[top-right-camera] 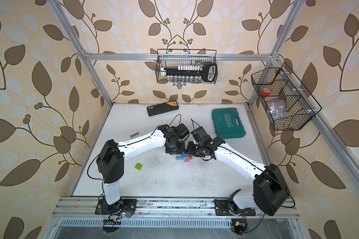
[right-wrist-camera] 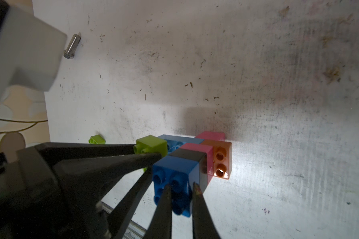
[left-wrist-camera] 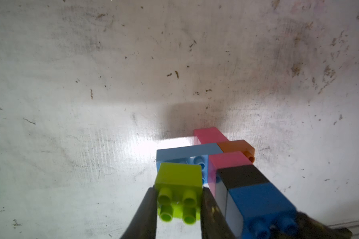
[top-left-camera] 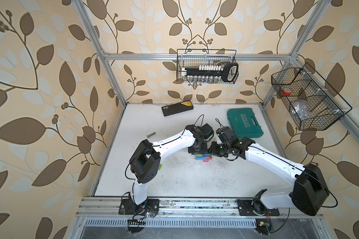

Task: Assemble the number 4 with lego
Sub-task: Assemble the lego brick with the lego brick.

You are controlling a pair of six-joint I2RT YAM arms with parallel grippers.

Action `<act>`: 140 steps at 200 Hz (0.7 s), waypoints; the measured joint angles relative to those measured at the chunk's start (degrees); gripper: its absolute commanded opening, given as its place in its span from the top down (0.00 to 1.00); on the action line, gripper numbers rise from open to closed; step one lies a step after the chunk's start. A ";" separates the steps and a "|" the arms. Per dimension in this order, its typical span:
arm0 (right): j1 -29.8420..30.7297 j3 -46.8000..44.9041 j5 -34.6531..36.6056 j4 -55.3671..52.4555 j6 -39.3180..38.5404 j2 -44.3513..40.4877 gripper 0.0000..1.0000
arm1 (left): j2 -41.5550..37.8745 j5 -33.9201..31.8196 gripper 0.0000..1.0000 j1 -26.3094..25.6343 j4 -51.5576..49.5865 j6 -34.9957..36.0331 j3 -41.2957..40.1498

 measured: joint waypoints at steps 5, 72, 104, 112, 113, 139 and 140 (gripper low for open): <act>0.02 -0.04 0.00 0.04 0.02 -0.04 0.87 | 0.13 -0.04 1.00 0.00 -0.17 0.02 0.00; 0.04 -0.61 0.07 0.70 0.33 -0.39 0.87 | 1.16 -0.13 1.00 -0.02 -1.70 0.02 0.35; 0.11 -0.85 0.20 1.07 0.39 -0.57 0.87 | 1.77 -0.15 1.00 -0.04 -2.29 0.02 1.03; 0.15 -0.87 0.22 1.07 0.42 -0.57 0.88 | 1.84 -0.15 1.00 -0.07 -2.36 0.02 1.11; 0.15 -0.87 0.24 1.09 0.42 -0.57 0.88 | 1.86 -0.17 1.00 -0.09 -2.38 0.02 1.16; 0.15 -0.96 0.24 1.20 0.59 -0.61 0.88 | 2.62 -0.42 1.00 -0.39 -2.97 0.00 2.19; 0.15 -0.96 0.24 1.20 0.59 -0.61 0.88 | 2.64 -0.44 1.00 -0.39 -3.04 0.00 2.25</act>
